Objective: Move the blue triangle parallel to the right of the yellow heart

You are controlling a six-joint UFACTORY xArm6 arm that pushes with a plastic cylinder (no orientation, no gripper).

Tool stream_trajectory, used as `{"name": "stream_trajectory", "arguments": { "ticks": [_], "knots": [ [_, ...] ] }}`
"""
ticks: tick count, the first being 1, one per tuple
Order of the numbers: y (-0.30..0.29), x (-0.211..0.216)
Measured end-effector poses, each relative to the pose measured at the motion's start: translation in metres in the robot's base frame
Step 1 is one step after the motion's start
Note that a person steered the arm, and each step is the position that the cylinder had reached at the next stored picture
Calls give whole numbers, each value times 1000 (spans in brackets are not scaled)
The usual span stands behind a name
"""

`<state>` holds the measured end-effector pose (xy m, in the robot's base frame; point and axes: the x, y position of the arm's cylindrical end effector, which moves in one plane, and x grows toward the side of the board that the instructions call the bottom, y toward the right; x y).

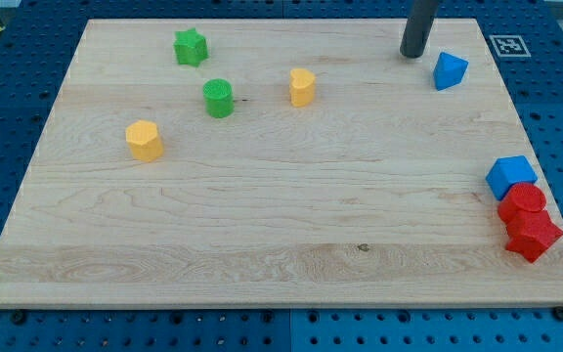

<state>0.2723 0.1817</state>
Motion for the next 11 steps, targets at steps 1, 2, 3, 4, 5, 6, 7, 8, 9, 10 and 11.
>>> {"name": "stream_trajectory", "arguments": {
  "ticks": [1, 2, 3, 4, 5, 6, 7, 8, 9, 10, 11],
  "knots": [
    [3, 3],
    [25, 10],
    [37, 12],
    [43, 31],
    [43, 34],
    [43, 49],
    [43, 51],
    [39, 53],
    [40, 53],
    [58, 52],
    [72, 56]
  ]
}}
